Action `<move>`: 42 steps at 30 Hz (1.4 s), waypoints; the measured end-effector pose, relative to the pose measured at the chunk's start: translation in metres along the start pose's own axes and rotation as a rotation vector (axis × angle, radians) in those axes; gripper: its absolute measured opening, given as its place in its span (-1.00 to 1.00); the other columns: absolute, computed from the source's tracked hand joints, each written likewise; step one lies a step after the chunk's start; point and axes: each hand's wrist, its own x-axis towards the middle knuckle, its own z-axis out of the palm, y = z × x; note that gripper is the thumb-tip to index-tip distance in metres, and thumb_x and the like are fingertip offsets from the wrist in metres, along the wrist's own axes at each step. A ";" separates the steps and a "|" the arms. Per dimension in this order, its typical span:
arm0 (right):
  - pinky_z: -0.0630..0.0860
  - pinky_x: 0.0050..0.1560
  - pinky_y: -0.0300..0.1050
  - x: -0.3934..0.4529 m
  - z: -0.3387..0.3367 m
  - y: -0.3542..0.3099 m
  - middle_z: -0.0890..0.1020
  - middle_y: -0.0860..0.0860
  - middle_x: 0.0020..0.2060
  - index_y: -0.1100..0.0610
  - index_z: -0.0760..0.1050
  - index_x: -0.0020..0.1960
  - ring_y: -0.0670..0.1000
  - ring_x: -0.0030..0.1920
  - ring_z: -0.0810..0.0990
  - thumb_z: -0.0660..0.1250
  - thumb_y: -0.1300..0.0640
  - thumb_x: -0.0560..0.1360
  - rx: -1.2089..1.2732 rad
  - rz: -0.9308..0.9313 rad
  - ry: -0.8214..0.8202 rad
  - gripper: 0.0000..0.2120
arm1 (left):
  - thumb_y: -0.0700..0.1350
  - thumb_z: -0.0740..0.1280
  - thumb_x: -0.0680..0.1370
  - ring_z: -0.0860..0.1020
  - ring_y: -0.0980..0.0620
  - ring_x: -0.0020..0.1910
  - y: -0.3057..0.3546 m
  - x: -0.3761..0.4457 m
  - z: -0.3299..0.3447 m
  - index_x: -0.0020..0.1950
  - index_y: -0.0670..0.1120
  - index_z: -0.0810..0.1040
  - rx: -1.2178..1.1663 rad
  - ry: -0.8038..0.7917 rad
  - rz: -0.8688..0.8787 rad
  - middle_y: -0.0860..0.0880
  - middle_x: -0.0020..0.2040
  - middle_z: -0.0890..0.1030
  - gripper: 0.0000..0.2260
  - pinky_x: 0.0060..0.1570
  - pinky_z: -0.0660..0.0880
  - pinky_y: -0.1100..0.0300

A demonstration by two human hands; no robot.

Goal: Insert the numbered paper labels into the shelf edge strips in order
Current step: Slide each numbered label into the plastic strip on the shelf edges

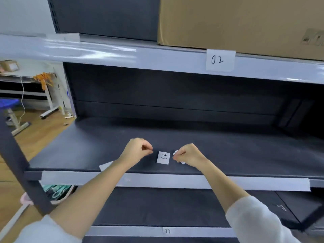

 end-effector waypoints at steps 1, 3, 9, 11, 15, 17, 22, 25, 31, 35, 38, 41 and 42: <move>0.42 -0.27 -0.27 0.004 0.004 0.003 0.48 -0.13 -0.63 0.07 0.44 -0.59 0.10 -0.21 0.65 0.33 0.29 0.39 -0.012 0.017 -0.022 -0.60 | -0.25 0.40 0.42 0.52 0.08 -0.24 -0.004 0.005 0.005 -0.17 -0.17 0.65 0.009 -0.014 -0.018 0.02 -0.23 0.58 -0.95 -0.16 0.41 0.30; 0.29 -0.47 -0.38 0.012 0.009 0.007 0.41 -0.12 -0.73 0.19 0.48 -0.50 -0.12 -0.53 0.43 0.32 0.29 0.42 -0.013 0.075 -0.054 -0.69 | -0.24 0.40 0.42 0.53 0.04 -0.21 -0.012 0.015 0.014 -0.19 -0.16 0.65 0.019 -0.040 -0.045 0.01 -0.23 0.59 -0.96 -0.12 0.43 0.22; 0.23 -0.46 -0.26 0.025 0.026 0.012 0.40 0.04 -0.45 0.39 0.57 -0.17 -0.07 -0.46 0.30 0.31 0.26 0.41 0.019 0.221 -0.012 -0.83 | -0.23 0.40 0.43 0.54 0.06 -0.23 -0.029 0.029 0.028 -0.19 -0.16 0.65 0.022 -0.114 -0.074 0.02 -0.25 0.60 -0.96 -0.21 0.40 0.32; 0.26 -0.44 -0.25 0.027 0.032 0.011 0.41 0.02 -0.45 0.31 0.59 -0.19 -0.05 -0.44 0.34 0.32 0.21 0.43 -0.009 0.260 -0.013 -0.84 | -0.23 0.40 0.42 0.55 0.05 -0.22 -0.035 0.032 0.029 -0.20 -0.15 0.64 0.028 -0.136 -0.082 0.04 -0.26 0.60 -0.97 -0.16 0.42 0.26; 0.22 -0.45 -0.20 0.033 0.047 0.007 0.37 0.04 -0.42 0.30 0.40 -0.35 0.02 -0.37 0.37 0.36 0.10 0.44 -0.043 0.327 0.068 -0.69 | -0.22 0.39 0.43 0.52 0.11 -0.28 -0.044 0.035 0.031 -0.21 -0.13 0.64 0.030 -0.158 -0.074 0.10 -0.31 0.57 -0.95 -0.22 0.40 0.31; 0.30 -0.37 -0.20 0.035 0.055 0.001 0.49 0.07 -0.23 0.19 0.39 -0.27 0.05 -0.19 0.49 0.36 0.00 0.44 -0.078 0.343 0.097 -0.70 | -0.22 0.38 0.44 0.51 0.14 -0.30 -0.047 0.035 0.033 -0.21 -0.13 0.64 0.033 -0.175 -0.069 0.05 -0.28 0.59 -0.94 -0.27 0.39 0.37; 0.46 0.01 -0.11 0.037 0.066 -0.015 0.54 0.09 0.18 0.19 0.42 0.22 0.08 0.22 0.48 0.37 -0.07 0.43 -0.273 0.375 0.138 -0.52 | -0.21 0.36 0.44 0.53 0.07 -0.21 -0.051 0.034 0.035 -0.21 -0.13 0.63 0.022 -0.205 -0.052 0.03 -0.25 0.59 -0.93 -0.18 0.42 0.31; 0.44 -0.03 -0.11 0.040 0.068 -0.018 0.55 0.10 0.19 0.21 0.42 0.22 0.09 0.21 0.50 0.38 0.01 0.44 -0.289 0.382 0.103 -0.56 | -0.22 0.35 0.45 0.52 0.09 -0.22 -0.052 0.034 0.035 -0.32 -0.02 0.55 0.026 -0.218 -0.042 0.07 -0.28 0.57 -0.83 -0.25 0.37 0.41; 0.17 -0.47 -0.25 0.048 0.059 -0.010 0.39 -0.01 -0.42 0.14 0.19 -0.40 0.03 -0.27 0.42 0.31 0.17 0.47 -0.137 0.429 0.096 -0.63 | -0.22 0.36 0.44 0.55 0.09 -0.22 -0.051 0.031 0.029 -0.35 -0.01 0.53 0.022 -0.239 -0.038 0.13 -0.34 0.55 -0.81 -0.09 0.48 0.21; 0.45 -0.17 -0.22 0.045 0.042 -0.013 0.66 0.10 -0.16 0.27 0.61 -0.15 0.03 -0.20 0.55 0.31 0.22 0.44 0.032 0.424 0.107 -0.86 | -0.23 0.37 0.44 0.53 0.13 -0.27 -0.049 0.028 0.026 -0.42 0.05 0.49 0.025 -0.243 -0.035 0.16 -0.36 0.55 -0.72 -0.15 0.45 0.30; 0.39 -0.39 -0.29 0.035 0.019 -0.014 0.60 0.10 -0.17 0.30 0.63 -0.01 0.00 -0.26 0.50 0.35 0.26 0.42 0.104 0.363 0.176 -0.82 | -0.23 0.37 0.43 0.55 0.15 -0.26 -0.046 0.027 0.026 -0.41 0.04 0.51 0.002 -0.239 -0.029 0.14 -0.35 0.57 -0.74 -0.19 0.43 0.36; 0.40 -0.36 -0.28 0.021 -0.004 -0.014 0.58 0.07 -0.22 0.26 0.64 -0.12 -0.04 -0.25 0.51 0.35 0.29 0.42 0.078 0.296 0.230 -0.90 | -0.24 0.37 0.44 0.54 0.20 -0.28 -0.039 0.026 0.027 -0.36 0.00 0.58 -0.032 -0.246 -0.010 0.18 -0.36 0.57 -0.79 -0.21 0.42 0.41; 0.43 -0.29 -0.25 0.016 -0.010 -0.012 0.60 0.08 -0.22 0.23 0.63 -0.18 -0.04 -0.24 0.52 0.35 0.29 0.42 0.052 0.279 0.249 -0.92 | -0.23 0.37 0.44 0.55 0.21 -0.28 -0.037 0.026 0.028 -0.33 -0.02 0.61 -0.039 -0.251 0.000 0.19 -0.37 0.56 -0.82 -0.21 0.42 0.42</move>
